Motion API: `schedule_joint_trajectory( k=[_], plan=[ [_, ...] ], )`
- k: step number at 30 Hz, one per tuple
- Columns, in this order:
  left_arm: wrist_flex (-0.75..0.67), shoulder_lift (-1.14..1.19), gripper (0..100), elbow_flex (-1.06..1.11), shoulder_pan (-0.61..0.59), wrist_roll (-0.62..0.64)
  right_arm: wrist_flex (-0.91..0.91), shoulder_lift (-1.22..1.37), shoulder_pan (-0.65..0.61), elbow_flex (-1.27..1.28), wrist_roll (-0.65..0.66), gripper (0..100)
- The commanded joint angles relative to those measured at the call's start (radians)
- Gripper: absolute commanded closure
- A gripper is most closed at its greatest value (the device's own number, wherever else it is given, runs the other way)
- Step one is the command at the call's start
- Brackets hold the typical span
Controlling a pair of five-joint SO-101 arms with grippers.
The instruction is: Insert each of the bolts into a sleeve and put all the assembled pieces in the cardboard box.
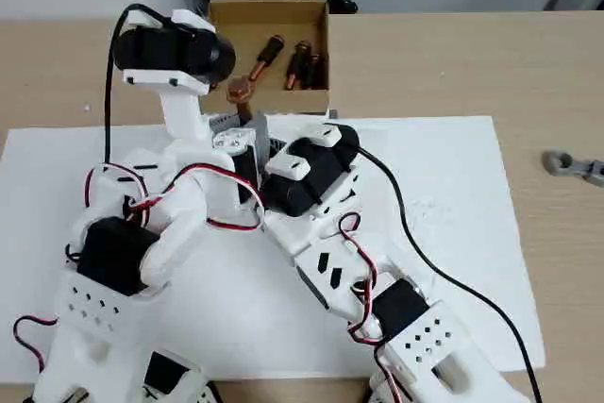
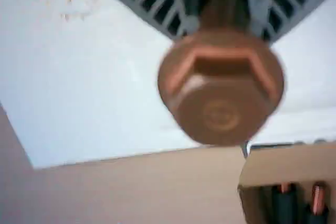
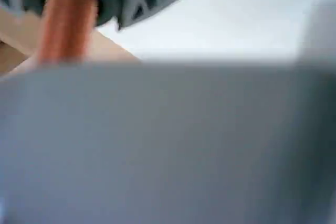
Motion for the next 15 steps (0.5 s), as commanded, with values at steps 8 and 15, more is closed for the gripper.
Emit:
schedule_joint_trajectory(
  k=[8,15],
  plan=[
    [0.04,-0.017,99,-0.005,0.066,-0.008,-0.022,-0.001,0.01,-0.069,-0.006,99.5],
    [0.043,-0.018,92,-0.007,0.051,-0.017,-0.021,-0.001,0.01,-0.069,-0.005,99.5]
  ],
)
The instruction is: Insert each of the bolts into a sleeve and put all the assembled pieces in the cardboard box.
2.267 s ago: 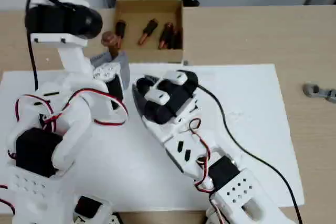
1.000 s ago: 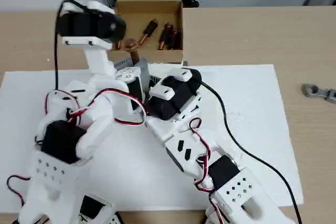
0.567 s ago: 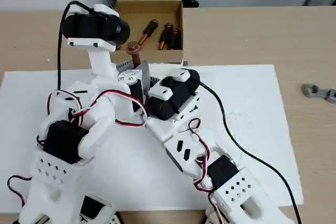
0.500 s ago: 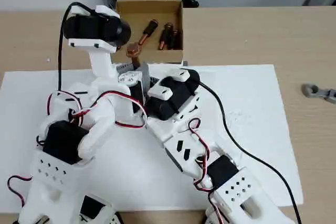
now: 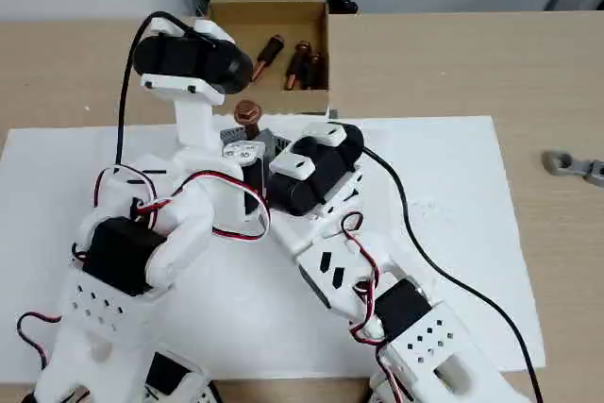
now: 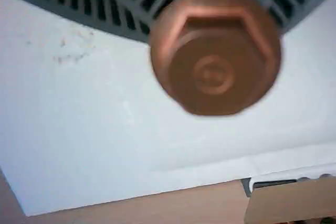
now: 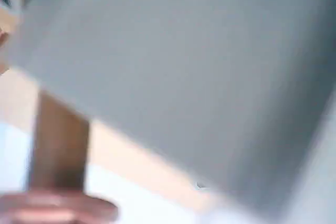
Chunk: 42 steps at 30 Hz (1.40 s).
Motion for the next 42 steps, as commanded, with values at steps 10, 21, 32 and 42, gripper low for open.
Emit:
schedule_joint_trajectory(
  k=[10,21,32,42],
  plan=[
    [0.064,-0.018,82,-0.012,-0.081,0.1,0.073,0.01,0.008,-0.135,-0.009,99.5],
    [0.229,-0.018,81,-0.351,-0.272,0.095,0.073,0.012,0.153,-0.16,-0.008,99.5],
    [0.376,-0.018,81,-0.456,-0.721,0.087,0.061,0.354,0.228,-0.485,-0.009,99.5],
    [0.437,-0.018,81,-0.455,-0.91,-0.041,0.061,0.894,0.288,-0.985,-0.011,99.5]
  ],
)
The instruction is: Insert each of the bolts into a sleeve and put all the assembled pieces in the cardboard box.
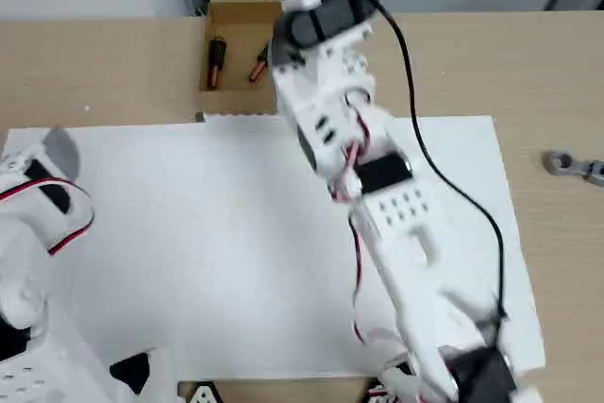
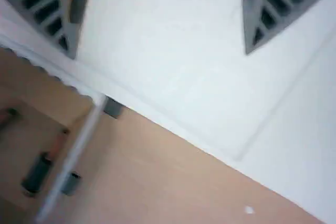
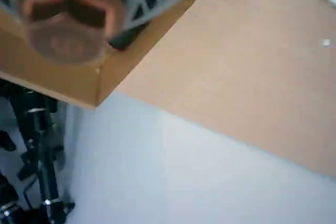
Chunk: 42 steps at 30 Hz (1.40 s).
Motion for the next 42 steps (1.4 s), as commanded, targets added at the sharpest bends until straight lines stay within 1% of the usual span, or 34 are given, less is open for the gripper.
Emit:
schedule_joint_trajectory(
  k=[1,5,14,18,22,28,35,37,42],
  plan=[
    [0.009,-0.009,81,-0.033,-0.048,-0.012,-0.015,0.166,0.033,-0.244,-0.009,99.5],
    [0.028,-0.009,81,-0.025,-0.057,-0.025,-0.015,0.378,0.054,-0.453,-0.009,99.5],
    [0.026,-0.009,81,0.094,-0.057,-0.04,-0.019,0.863,0.088,-0.864,-0.009,99.1],
    [0.026,-0.009,81,0.127,-0.057,-0.04,-0.108,1.072,0.097,-1.017,-0.008,99.1],
    [0.026,-0.009,81,0.148,-0.057,-0.04,-0.116,1.218,0.096,-1.123,-0.005,99.1],
    [0.026,-0.009,81,0.15,-0.057,-0.041,-0.021,1.274,0.093,-1.166,-0.009,98.3],
    [-0.015,-0.009,81,0.179,-0.057,-0.041,0.09,1.247,0.09,-1.169,-0.009,81.1],
    [-0.015,-0.009,81,0.193,-0.057,-0.041,0.128,1.219,0.09,-1.169,-0.011,78.8],
    [-0.015,-0.009,81,0.208,-0.057,-0.041,0.186,1.121,0.09,-1.169,-0.011,78.4]
  ],
)
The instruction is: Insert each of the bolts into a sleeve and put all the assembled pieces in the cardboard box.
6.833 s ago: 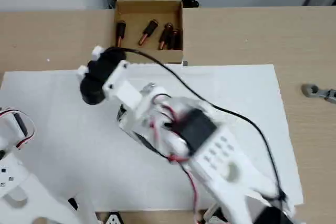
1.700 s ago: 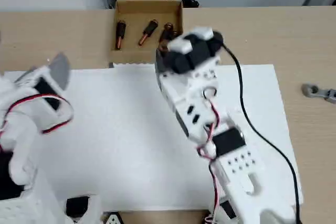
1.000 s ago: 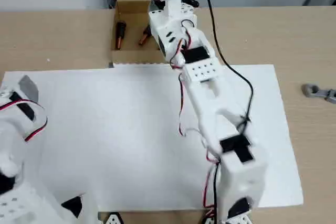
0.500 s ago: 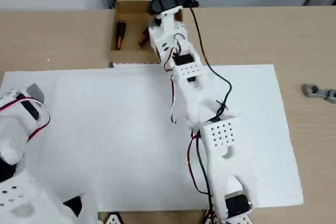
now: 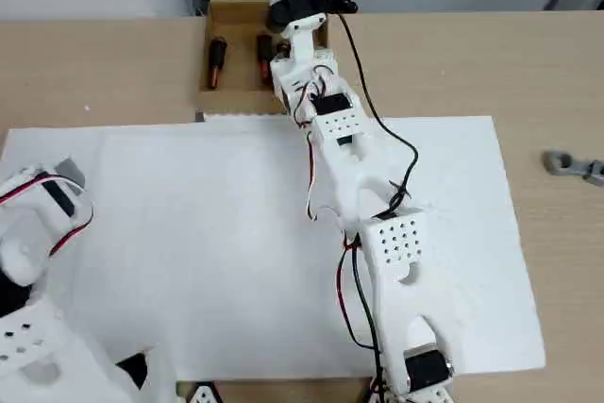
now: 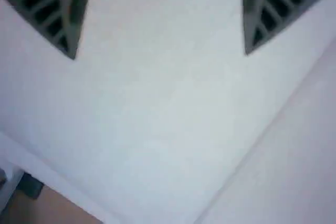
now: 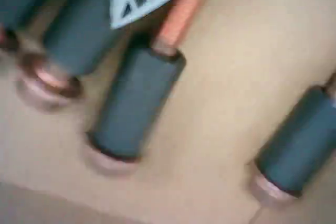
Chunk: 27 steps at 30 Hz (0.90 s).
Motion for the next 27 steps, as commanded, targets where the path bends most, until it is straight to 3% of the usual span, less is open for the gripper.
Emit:
schedule_joint_trajectory(
  k=[1,11,13,16,21,27],
  plan=[
    [-0.023,-0.009,81,-0.002,-0.006,-0.005,0.044,-0.171,0.005,-0.057,-0.009,78.3],
    [-0.02,-0.009,81,-0.001,-0.006,-0.005,0.358,-0.538,-0.005,-0.055,-0.009,78.8],
    [-0.02,-0.009,81,-0.001,-0.006,-0.005,0.455,-0.627,-0.012,-0.055,-0.011,83.1],
    [-0.02,-0.009,81,-0.001,-0.005,-0.005,0.599,-0.731,-0.021,-0.051,-0.011,99.0],
    [-0.021,-0.008,81,-0.001,-0.002,-0.005,0.811,-0.839,-0.019,-0.054,-0.104,98.9],
    [-0.046,-0.003,95,-0.001,0.0,-0.044,1.012,-0.987,-0.024,-0.052,-0.152,98.9]
  ],
)
